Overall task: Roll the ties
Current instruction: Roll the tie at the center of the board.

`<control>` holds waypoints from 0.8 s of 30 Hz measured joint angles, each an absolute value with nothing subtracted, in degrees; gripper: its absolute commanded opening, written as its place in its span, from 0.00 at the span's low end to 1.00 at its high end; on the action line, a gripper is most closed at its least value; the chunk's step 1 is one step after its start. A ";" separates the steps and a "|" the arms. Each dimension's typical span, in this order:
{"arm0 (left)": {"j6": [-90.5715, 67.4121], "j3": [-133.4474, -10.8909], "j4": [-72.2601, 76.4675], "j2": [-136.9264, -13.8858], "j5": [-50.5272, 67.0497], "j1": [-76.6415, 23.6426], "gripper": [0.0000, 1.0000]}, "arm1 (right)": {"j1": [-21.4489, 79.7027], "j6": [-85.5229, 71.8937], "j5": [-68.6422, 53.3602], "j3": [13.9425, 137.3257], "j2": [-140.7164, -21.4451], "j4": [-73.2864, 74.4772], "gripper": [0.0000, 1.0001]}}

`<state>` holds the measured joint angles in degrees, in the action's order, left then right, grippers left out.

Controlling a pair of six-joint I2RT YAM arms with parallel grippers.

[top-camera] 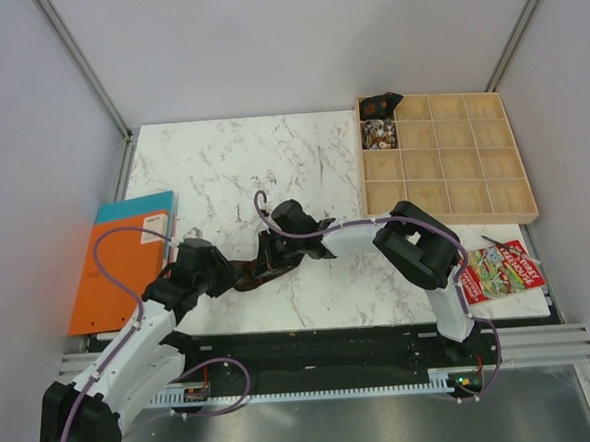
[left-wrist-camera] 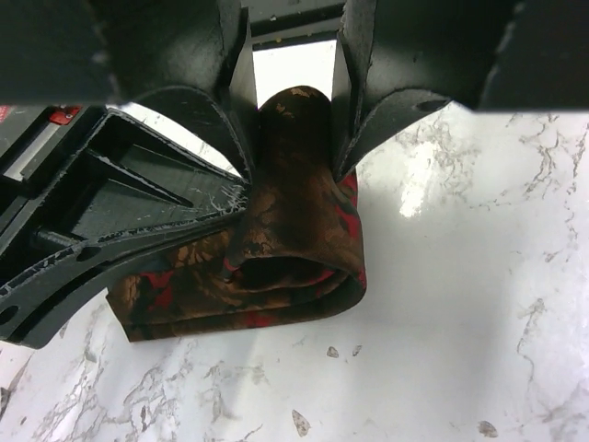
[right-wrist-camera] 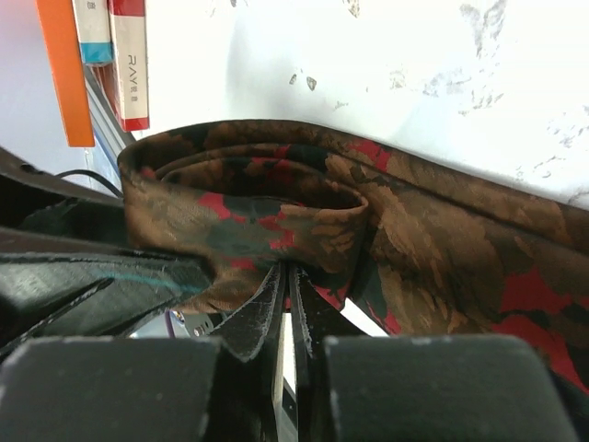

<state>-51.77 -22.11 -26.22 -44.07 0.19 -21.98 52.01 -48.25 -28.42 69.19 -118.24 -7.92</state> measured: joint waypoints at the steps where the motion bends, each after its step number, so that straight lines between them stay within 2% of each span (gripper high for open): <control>1: -51.72 -23.20 -26.87 -45.23 0.23 -22.20 0.21 | 52.01 -48.25 -28.36 69.38 -118.24 -7.75 0.11; 13: -47.72 -39.18 -37.74 -62.72 -1.26 -27.68 0.19 | 51.83 -48.99 -28.42 71.48 -118.67 -4.78 0.12; 18: -44.07 -47.79 -44.53 -69.14 -1.58 -27.88 0.18 | 51.72 -52.64 -30.00 73.80 -121.30 -7.99 0.13; 24: -42.30 -52.88 -44.38 -73.91 1.19 -28.45 0.18 | 51.92 -56.38 -31.05 74.15 -124.27 -11.18 0.13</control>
